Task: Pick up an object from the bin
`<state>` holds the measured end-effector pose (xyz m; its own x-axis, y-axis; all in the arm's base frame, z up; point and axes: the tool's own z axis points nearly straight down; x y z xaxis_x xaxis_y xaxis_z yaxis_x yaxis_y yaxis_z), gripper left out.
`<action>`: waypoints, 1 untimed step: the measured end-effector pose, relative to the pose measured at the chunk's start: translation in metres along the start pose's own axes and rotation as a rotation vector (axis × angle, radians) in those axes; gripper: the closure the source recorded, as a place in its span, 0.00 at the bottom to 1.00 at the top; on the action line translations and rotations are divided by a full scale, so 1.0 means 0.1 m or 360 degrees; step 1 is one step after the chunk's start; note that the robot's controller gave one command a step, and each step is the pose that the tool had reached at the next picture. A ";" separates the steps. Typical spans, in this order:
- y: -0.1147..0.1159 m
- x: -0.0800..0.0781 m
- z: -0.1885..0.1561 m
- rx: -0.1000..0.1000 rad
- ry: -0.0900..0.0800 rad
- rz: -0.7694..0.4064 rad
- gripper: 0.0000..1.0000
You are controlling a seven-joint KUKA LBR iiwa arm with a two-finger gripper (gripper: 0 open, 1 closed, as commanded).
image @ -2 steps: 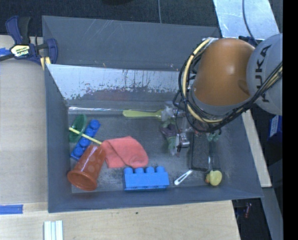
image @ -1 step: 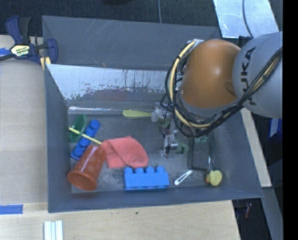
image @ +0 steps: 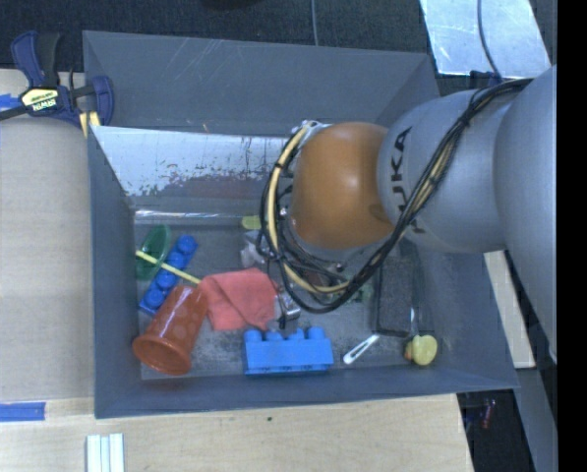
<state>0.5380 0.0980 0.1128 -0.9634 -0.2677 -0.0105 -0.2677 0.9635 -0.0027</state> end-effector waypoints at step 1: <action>0.17 0.11 0.05 0.0000 0.0008 -0.0010 0.00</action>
Offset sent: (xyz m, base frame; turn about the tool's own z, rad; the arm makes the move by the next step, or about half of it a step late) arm 0.0145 0.0651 -0.0428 0.0587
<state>0.5224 0.1114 0.1072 -0.9618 -0.2737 -0.0057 -0.2737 0.9618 -0.0030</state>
